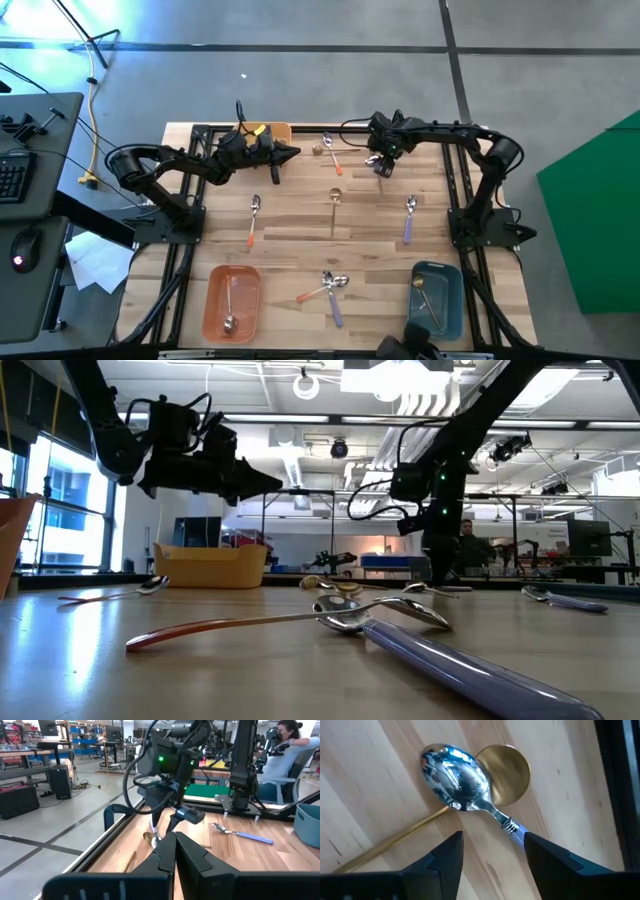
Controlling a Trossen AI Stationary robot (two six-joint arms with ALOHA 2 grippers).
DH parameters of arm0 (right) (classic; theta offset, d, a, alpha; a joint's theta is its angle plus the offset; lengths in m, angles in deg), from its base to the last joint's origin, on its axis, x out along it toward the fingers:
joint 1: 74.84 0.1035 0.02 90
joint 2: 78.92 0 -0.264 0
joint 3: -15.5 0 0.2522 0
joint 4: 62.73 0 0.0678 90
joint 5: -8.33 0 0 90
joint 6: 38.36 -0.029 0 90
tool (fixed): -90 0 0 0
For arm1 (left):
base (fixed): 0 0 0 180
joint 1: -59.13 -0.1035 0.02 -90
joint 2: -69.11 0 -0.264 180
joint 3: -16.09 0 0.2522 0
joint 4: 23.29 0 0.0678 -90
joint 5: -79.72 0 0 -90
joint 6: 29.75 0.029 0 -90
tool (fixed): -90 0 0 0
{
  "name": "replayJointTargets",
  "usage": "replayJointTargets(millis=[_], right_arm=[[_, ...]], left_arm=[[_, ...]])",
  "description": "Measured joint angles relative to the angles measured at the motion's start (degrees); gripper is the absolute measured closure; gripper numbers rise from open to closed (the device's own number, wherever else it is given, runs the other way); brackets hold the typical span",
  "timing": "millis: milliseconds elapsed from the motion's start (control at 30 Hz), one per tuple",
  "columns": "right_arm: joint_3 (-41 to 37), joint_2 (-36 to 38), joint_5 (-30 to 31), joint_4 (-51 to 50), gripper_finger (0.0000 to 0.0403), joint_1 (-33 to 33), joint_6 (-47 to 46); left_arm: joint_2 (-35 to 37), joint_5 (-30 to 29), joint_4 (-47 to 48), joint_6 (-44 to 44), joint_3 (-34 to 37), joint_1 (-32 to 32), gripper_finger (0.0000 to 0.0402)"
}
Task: Sort silverware by color (type)
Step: Put the purple spoon into the yellow bin
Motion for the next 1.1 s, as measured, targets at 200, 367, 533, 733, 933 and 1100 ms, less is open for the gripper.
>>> replayJointTargets(millis=[200, 367, 533, 733, 933, 1100], right_arm=[[0.0, 0.18, -1.17, 3.37, 0.0212, 0.0, 4.06], [0.03, -0.72, -1.59, 5.12, 0.0213, -0.09, 7.18], [0.26, -1.77, -1.69, 4.75, 0.0213, -0.07, 9.6], [-0.02, -2.24, -2.53, 3.74, 0.0233, -0.5, 9.76], [-0.09, -2.31, -2.59, 3.17, 0.0275, -0.5, 9.72], [-0.09, -2.31, -2.82, 2.78, 0.0324, -0.46, 9.42]], left_arm=[[0.0, 0.0, 0.22, 0.06, 0.0, 0.02, 0.0401], [0.0, 0.0, 0.33, 0.06, 0.0, 0.02, 0.0401], [0.0, -0.02, 0.78, 0.06, 0.0, 0.02, 0.0401], [0.0, -0.02, 1.05, 0.06, 0.0, 0.02, 0.0401], [0.0, -0.02, 1.23, 0.06, 0.0, 0.02, 0.0401], [0.0, 0.0, 1.21, 0.06, 0.0, 0.02, 0.0401]])
